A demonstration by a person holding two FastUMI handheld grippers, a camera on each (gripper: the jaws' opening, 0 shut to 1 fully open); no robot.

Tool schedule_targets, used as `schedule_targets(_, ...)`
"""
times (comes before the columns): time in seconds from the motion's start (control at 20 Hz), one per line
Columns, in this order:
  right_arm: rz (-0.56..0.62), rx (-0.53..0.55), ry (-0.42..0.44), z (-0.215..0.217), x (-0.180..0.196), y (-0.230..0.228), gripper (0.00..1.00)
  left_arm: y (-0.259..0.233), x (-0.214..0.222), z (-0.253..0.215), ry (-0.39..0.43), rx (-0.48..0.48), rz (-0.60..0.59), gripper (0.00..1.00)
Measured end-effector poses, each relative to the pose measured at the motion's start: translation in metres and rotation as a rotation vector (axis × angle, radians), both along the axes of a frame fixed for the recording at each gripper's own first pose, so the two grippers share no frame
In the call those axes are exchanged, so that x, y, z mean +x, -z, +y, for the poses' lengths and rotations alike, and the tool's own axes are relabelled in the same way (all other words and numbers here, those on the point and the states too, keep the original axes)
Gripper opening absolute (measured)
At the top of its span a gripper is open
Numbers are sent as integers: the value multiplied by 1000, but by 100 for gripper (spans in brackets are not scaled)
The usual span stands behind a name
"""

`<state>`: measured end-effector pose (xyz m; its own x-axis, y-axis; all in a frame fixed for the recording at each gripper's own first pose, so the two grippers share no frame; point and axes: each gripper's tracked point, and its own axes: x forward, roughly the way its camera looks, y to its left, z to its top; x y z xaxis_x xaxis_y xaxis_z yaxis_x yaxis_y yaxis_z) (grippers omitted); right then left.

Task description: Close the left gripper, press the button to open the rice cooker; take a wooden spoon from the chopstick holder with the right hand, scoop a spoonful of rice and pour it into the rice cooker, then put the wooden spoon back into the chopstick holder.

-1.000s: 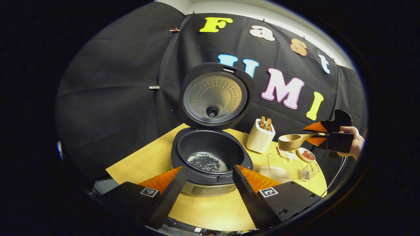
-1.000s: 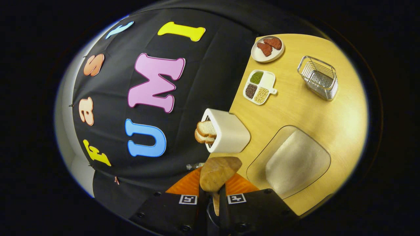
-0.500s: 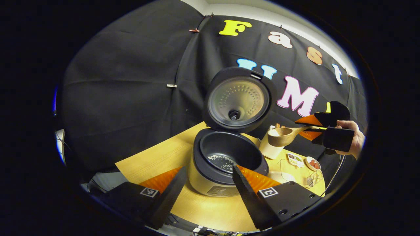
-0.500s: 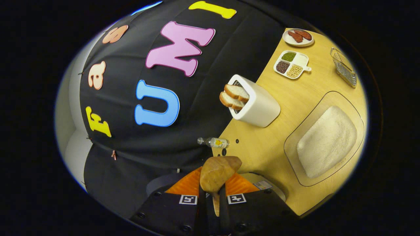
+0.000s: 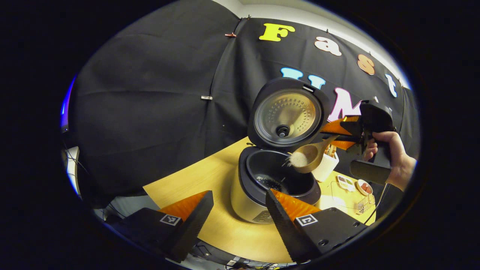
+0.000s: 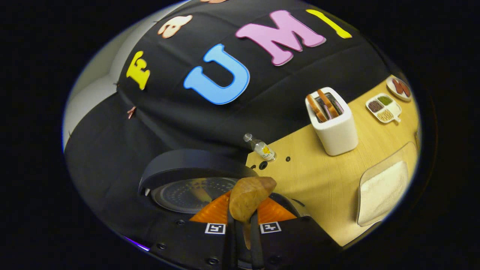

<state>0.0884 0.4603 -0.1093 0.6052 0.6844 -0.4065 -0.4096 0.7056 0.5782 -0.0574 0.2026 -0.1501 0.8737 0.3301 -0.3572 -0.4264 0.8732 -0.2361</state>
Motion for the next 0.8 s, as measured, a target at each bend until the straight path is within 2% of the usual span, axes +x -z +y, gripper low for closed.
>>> schedule_targets(0.15,-256,-140,-145,27,-13,1,18,0,0,-2,10,12,3,95)
schedule_targets(0.25,-392,-193,-254,45,-26,-1,19,3,1,-2,22,34,11,95)
schedule_targets(0.3,-435,-205,-300,48,-38,-5,18,5,2,-3,25,39,15,92)
schedule_targets(0.4,-488,-223,-372,57,-53,-6,18,5,2,-4,29,26,11,95)
schedule_targets(0.65,-687,-310,-543,67,-73,7,18,7,2,-4,29,21,5,95)
schedule_targets(0.8,-735,-343,-614,68,-88,21,18,7,2,-4,27,25,4,95)
